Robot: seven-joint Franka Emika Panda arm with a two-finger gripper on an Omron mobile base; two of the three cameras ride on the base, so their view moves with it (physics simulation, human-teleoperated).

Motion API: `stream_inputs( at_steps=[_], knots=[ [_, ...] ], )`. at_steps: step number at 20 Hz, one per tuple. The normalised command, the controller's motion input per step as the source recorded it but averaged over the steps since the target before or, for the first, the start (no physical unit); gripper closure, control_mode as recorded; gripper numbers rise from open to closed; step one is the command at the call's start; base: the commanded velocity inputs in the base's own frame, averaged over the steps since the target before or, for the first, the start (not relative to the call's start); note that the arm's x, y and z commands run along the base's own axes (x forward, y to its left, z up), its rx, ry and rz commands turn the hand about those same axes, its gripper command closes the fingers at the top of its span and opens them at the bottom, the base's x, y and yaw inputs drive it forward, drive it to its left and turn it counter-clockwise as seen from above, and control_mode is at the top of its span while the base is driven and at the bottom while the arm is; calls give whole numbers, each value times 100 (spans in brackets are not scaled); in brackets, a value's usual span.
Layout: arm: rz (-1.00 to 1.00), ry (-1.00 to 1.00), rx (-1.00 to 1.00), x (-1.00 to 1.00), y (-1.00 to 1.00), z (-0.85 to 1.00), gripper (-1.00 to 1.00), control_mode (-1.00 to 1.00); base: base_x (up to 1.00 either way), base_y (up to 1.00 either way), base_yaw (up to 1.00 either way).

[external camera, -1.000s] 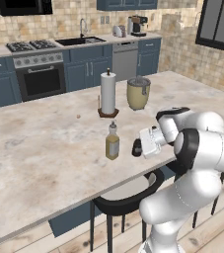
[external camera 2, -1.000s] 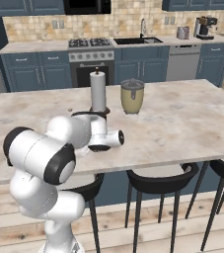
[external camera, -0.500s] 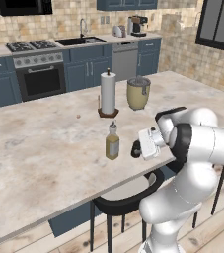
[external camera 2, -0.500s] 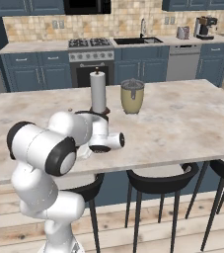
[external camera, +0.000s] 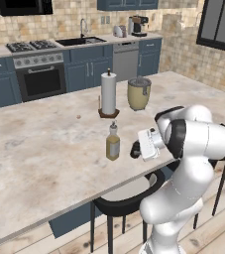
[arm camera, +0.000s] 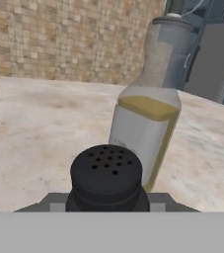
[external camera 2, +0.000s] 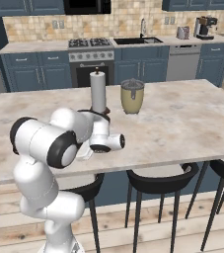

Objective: Move the oil and vinegar bottle and shaker from the cabinet to the dining counter.

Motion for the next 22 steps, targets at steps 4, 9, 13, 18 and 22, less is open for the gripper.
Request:
stream_inputs(
  at_steps=[4, 9, 13, 18, 22],
  knots=[
    [2, -1, 3, 13, 1, -3, 100, -100, 0, 0, 0],
    [1, 0, 4, 11, 3, -2, 100, -100, 0, 0, 0],
    [1, 0, 4, 11, 3, -6, 100, -100, 0, 0, 0],
    [2, 0, 4, 11, 3, -9, 100, -100, 0, 0, 0],
    [3, 0, 2, 12, 3, -9, 100, -100, 0, 0, 0]
  ],
)
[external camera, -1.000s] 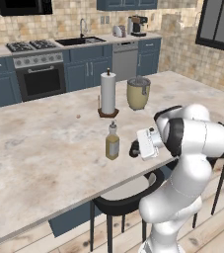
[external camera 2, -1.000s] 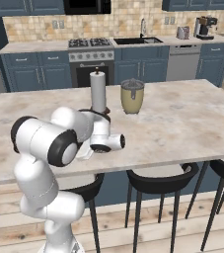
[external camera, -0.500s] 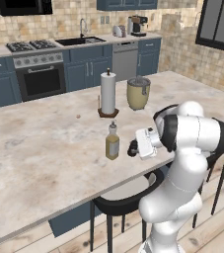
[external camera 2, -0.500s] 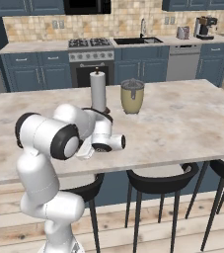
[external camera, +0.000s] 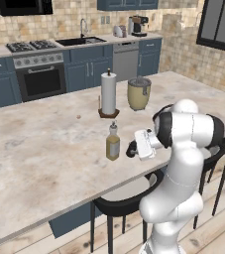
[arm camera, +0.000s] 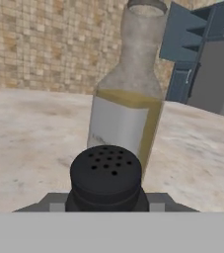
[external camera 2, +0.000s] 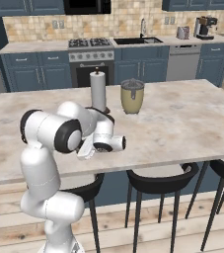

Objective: Move the oil and vinegar bottle and shaker from the cabinet to the dining counter.

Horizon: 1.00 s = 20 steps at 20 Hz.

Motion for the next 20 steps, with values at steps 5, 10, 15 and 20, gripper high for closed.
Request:
stream_inputs(
  at_steps=[5, 10, 15, 20],
  knots=[
    [2, 1, 1, 14, 1, -11, 100, -100, 0, 0, 0],
    [2, 0, 0, 16, 0, -9, 100, -100, 0, 0, 0],
    [1, 0, 0, 17, 0, -11, 100, -100, 0, 0, 0],
    [0, 3, 0, 15, 0, -11, 100, -100, 0, 0, 0]
  ],
)
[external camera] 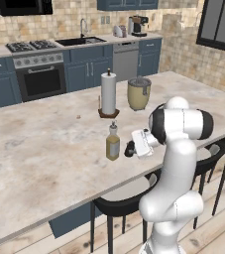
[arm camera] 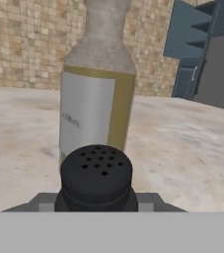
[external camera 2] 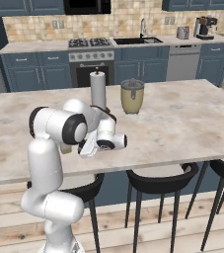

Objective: Move the oil and vinegar bottle and shaker from the cabinet to the dining counter.

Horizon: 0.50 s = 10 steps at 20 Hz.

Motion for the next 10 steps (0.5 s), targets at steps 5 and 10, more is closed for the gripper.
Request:
stream_inputs(
  at_steps=[5, 10],
  knots=[
    [0, 5, 0, 13, 0, -10, 100, -100, 0, 0, 0],
    [0, 5, 0, 12, 1, -6, 100, -100, 0, 0, 0]
  ],
)
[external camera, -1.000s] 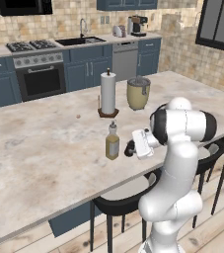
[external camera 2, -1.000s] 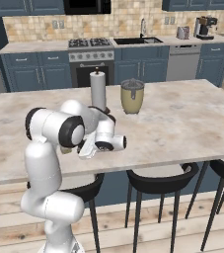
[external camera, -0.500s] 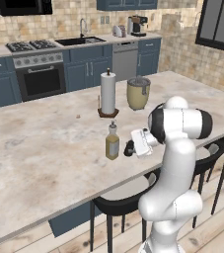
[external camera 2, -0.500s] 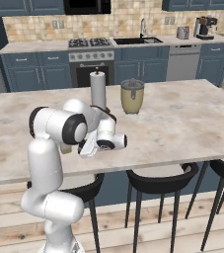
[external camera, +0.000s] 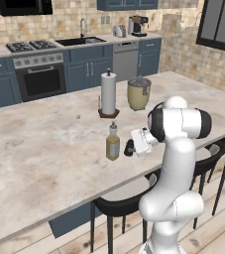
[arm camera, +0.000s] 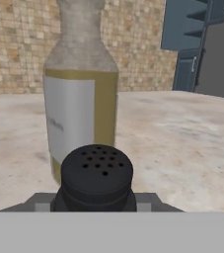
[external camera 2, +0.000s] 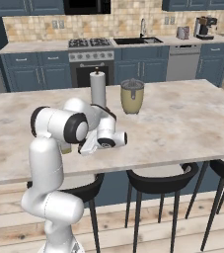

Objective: Move the oil and vinegar bottle and shaker from the cabinet to the dining counter.

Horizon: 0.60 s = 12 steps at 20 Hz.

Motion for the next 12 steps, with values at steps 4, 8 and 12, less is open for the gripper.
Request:
stream_inputs(
  at_steps=[4, 8, 12],
  knots=[
    [0, 0, 0, 1, 1, -10, 100, -100, 0, 0, 0],
    [1, 0, -1, 0, 0, -15, 100, -100, 0, 0, 0],
    [1, 0, -2, 0, 3, -20, 100, -100, 0, 0, 0]
  ],
)
